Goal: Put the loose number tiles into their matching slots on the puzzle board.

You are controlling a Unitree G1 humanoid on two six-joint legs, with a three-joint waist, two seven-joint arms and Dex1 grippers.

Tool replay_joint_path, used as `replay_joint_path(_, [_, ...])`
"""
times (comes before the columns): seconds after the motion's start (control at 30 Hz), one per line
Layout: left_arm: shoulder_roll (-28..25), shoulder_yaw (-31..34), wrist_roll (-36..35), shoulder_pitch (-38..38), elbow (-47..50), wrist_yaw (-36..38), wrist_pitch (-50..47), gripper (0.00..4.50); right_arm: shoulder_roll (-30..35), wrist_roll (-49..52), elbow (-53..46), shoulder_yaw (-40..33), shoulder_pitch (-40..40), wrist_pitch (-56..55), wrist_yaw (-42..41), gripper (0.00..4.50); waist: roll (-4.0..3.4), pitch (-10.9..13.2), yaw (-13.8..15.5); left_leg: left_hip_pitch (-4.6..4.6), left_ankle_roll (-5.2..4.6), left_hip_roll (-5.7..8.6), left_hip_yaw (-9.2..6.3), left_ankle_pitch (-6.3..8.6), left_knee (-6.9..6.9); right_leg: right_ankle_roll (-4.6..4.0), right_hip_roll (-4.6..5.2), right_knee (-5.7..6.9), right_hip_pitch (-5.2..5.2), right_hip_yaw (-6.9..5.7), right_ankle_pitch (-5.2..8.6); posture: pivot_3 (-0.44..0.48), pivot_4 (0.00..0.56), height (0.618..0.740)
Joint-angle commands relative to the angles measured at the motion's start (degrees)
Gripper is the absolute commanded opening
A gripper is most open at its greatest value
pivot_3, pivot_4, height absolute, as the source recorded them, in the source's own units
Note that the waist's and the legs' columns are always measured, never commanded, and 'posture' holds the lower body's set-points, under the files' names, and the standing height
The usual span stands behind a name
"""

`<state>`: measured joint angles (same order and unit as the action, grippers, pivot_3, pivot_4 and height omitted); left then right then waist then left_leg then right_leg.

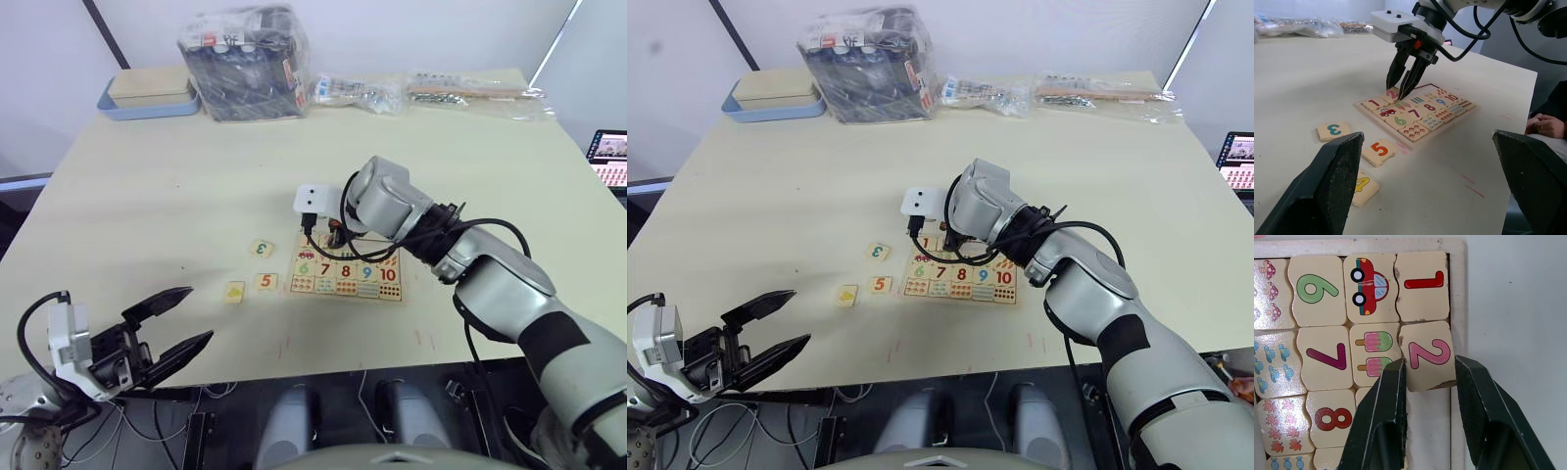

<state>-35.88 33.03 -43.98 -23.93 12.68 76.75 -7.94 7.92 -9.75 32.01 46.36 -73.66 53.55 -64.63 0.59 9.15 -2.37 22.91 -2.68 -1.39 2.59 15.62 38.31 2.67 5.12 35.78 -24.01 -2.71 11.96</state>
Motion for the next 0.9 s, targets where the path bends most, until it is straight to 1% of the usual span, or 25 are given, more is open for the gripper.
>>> replay_joint_path(0.03, [0.11,0.24,-0.17,-0.22,-0.31,0.45,1.04,4.50,-0.02,-0.41,-1.89,-1.57,-1.01,-0.35,-0.10,0.90,0.00,0.00,0.00,0.00,0.00,0.00,0.00,0.00,0.00,0.00,0.00,0.00,0.00,0.00,0.00,0.000,0.150,0.740])
replay_joint_path(0.5, [0.25,-0.07,0.01,-0.18,-0.94,0.71,1.73,4.50,0.12,-0.47,-2.16,-1.45,-0.91,-0.65,-0.21,0.90,-0.01,0.00,0.00,0.00,0.00,0.00,0.00,0.00,0.00,0.00,0.00,0.00,0.00,0.00,0.00,0.000,0.150,0.740])
replay_joint_path(0.57, [0.26,-0.06,0.00,-0.18,-0.93,0.70,1.73,4.50,0.15,-0.48,-2.20,-1.44,-0.91,-0.65,-0.24,1.97,-0.01,0.00,0.00,0.00,0.00,-0.01,0.00,0.00,0.00,0.00,0.00,0.00,0.00,0.00,0.00,0.000,0.150,0.740])
replay_joint_path(0.6, [0.26,-0.06,0.01,-0.18,-0.93,0.70,1.72,4.50,0.17,-0.48,-2.25,-1.42,-0.90,-0.66,-0.29,2.27,-0.01,0.00,0.00,0.00,0.00,-0.01,0.00,0.00,0.00,0.00,0.00,0.00,0.00,0.00,0.00,0.000,0.150,0.740])
replay_joint_path(0.63, [0.26,-0.06,0.01,-0.17,-0.92,0.69,1.71,4.50,0.16,-0.47,-2.26,-1.43,-0.91,-0.67,-0.30,2.86,-0.01,0.00,0.00,0.00,0.00,-0.01,0.00,0.00,0.00,0.00,0.00,0.00,0.00,0.00,0.00,0.000,0.150,0.740])
replay_joint_path(0.73, [0.23,-0.02,-0.03,-0.21,-0.82,0.66,1.64,4.50,0.17,-0.45,-2.39,-1.47,-0.90,-0.64,-0.30,4.18,-0.01,0.01,0.00,0.00,-0.01,-0.01,0.00,0.01,0.00,0.00,0.00,0.00,0.00,0.00,0.00,0.000,0.150,0.740])
replay_joint_path(0.77, [0.22,-0.02,-0.04,-0.21,-0.80,0.65,1.62,4.50,0.21,-0.46,-2.45,-1.50,-0.88,-0.65,-0.25,4.48,-0.01,0.01,0.00,0.00,-0.01,-0.01,0.00,0.01,0.00,0.00,0.00,0.00,0.00,0.00,0.00,0.000,0.150,0.740])
replay_joint_path(0.9, [0.17,0.06,-0.11,-0.22,-0.67,0.59,1.54,4.50,0.96,-0.45,-3.22,-2.13,-0.72,-0.99,0.15,4.48,-0.01,0.01,0.01,0.00,-0.01,-0.01,0.00,0.01,0.00,0.00,0.00,0.00,-0.01,0.00,0.00,0.000,0.150,0.740])
